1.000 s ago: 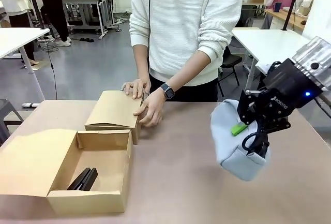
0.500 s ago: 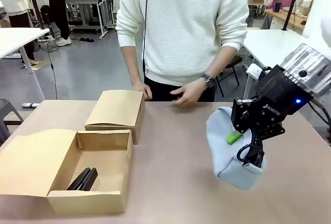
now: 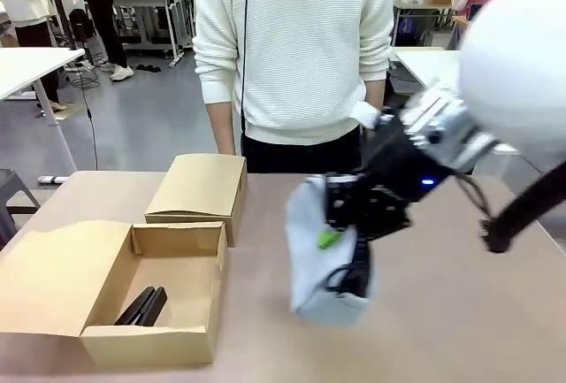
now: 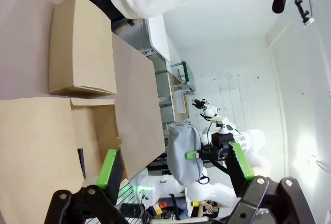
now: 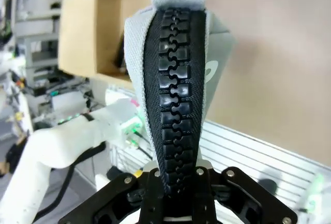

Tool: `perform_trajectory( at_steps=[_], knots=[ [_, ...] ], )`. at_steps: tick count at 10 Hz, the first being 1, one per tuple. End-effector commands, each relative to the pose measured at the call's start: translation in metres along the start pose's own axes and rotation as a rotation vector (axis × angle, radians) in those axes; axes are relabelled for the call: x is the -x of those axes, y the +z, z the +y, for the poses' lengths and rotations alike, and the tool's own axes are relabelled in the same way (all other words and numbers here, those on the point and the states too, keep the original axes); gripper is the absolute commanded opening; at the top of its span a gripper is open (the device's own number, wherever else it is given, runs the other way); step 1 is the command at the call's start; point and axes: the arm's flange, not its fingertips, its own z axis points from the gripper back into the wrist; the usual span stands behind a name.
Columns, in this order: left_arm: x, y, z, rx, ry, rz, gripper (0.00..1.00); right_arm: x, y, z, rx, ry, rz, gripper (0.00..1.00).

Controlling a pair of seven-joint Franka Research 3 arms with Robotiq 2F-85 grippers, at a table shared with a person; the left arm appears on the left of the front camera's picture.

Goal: Place items inside the box.
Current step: Pick up a Pencil pouch or Stapler and place it inside the Mailer Box closest to the robot.

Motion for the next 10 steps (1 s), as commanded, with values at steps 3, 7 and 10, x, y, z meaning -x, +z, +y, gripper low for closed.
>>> perform_trajectory(
  at_steps=[3,7,10],
  knots=[
    [0.001,-0.001,-0.001,0.024,-0.016,-0.01,1.0,-0.052,-0.089,0.097,-0.168,-0.162,-0.026,0.08],
    [0.001,-0.001,-0.001,0.024,-0.016,-0.01,1.0,-0.035,-0.066,0.081,-0.114,-0.034,0.011,0.08],
    [0.001,-0.001,-0.001,0.024,-0.016,-0.01,1.0,-0.056,-0.106,0.114,0.02,-0.182,-0.053,0.08]
  ],
)
